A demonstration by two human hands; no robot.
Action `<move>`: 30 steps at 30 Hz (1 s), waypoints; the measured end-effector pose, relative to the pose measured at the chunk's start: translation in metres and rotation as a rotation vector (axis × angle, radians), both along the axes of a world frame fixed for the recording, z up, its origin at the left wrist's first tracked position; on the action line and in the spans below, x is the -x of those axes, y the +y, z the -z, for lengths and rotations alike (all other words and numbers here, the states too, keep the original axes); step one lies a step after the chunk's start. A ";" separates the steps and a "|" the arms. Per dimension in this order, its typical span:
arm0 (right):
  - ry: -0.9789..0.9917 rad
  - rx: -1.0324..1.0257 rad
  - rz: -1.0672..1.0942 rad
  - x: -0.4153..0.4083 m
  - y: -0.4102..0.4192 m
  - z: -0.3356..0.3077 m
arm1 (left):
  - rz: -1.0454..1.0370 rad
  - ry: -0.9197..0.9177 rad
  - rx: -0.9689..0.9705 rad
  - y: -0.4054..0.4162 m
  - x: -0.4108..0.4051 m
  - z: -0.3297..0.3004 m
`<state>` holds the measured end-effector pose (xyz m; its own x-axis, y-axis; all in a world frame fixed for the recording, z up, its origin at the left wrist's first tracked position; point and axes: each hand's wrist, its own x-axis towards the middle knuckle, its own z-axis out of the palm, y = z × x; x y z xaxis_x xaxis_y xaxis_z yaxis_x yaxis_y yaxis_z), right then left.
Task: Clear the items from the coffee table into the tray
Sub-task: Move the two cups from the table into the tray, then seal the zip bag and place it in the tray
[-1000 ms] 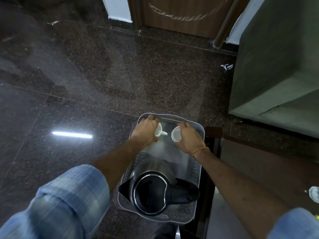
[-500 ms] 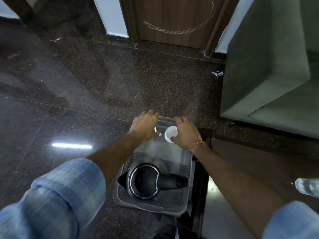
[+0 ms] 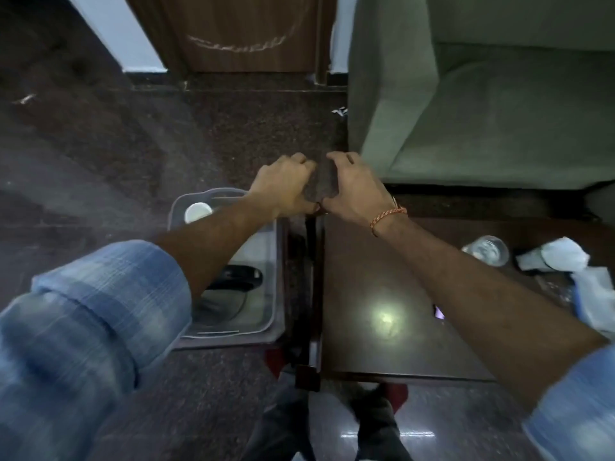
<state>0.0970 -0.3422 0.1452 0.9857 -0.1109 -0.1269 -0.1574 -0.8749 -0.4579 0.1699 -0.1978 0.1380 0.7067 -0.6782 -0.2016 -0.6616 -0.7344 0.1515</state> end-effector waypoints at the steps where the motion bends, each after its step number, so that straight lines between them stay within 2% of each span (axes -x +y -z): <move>1: -0.010 0.000 0.022 0.016 -0.021 -0.004 | 0.031 -0.004 0.001 -0.021 0.012 -0.003; 10: 0.000 0.009 0.272 0.171 -0.217 -0.031 | 0.150 0.018 0.071 -0.219 0.137 -0.017; 16: -0.037 -0.001 0.486 0.263 -0.319 -0.051 | 0.272 0.065 0.111 -0.315 0.205 -0.031; 21: -0.040 -0.017 0.623 0.311 -0.361 -0.056 | 0.375 0.071 0.111 -0.357 0.233 -0.034; 30: -0.106 0.009 0.808 0.381 -0.383 -0.067 | 0.518 0.081 0.151 -0.403 0.267 -0.041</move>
<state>-0.2837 -0.7255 0.2118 0.6077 -0.7935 -0.0334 -0.6978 -0.5135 -0.4994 -0.0967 -0.6003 0.1792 0.2586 -0.9592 -0.1147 -0.9127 -0.2815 0.2961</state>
